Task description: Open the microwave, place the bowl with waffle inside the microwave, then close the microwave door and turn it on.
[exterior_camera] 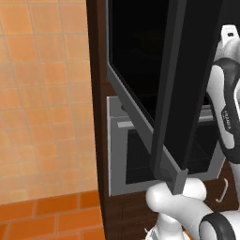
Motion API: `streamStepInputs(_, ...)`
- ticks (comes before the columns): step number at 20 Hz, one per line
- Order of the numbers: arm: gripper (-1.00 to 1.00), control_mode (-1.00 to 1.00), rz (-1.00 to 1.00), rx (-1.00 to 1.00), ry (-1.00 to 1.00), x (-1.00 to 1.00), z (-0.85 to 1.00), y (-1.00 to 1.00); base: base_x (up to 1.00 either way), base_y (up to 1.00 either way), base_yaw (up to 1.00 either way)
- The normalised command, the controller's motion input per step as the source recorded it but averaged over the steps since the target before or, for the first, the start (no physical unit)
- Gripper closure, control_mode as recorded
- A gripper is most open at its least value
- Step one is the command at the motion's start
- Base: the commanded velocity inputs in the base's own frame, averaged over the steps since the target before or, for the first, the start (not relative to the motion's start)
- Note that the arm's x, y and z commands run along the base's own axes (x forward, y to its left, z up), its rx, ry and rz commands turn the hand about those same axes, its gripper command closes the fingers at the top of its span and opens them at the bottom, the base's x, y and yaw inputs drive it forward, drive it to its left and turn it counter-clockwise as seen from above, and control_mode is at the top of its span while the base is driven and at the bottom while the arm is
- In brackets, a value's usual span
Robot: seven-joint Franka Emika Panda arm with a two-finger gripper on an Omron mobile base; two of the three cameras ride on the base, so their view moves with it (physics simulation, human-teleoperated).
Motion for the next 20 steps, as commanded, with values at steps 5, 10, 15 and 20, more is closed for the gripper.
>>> streamStepInputs(5,-1.0,-1.0,-0.31,-0.1,0.0,-0.74,0.0,0.0,0.0,0.0,0.0)
streamStepInputs(10,-1.0,-1.0,-0.17,-0.11,0.0,-0.53,-0.03,-0.04,0.0,0.0,0.0)
streamStepInputs(15,-1.0,-1.0,-0.1,-0.1,0.0,-0.41,-0.07,-0.27,0.0,0.0,0.0)
streamStepInputs(20,-1.0,-1.0,-0.08,-0.19,0.0,-0.35,-0.43,-0.24,0.0,0.0,0.0)
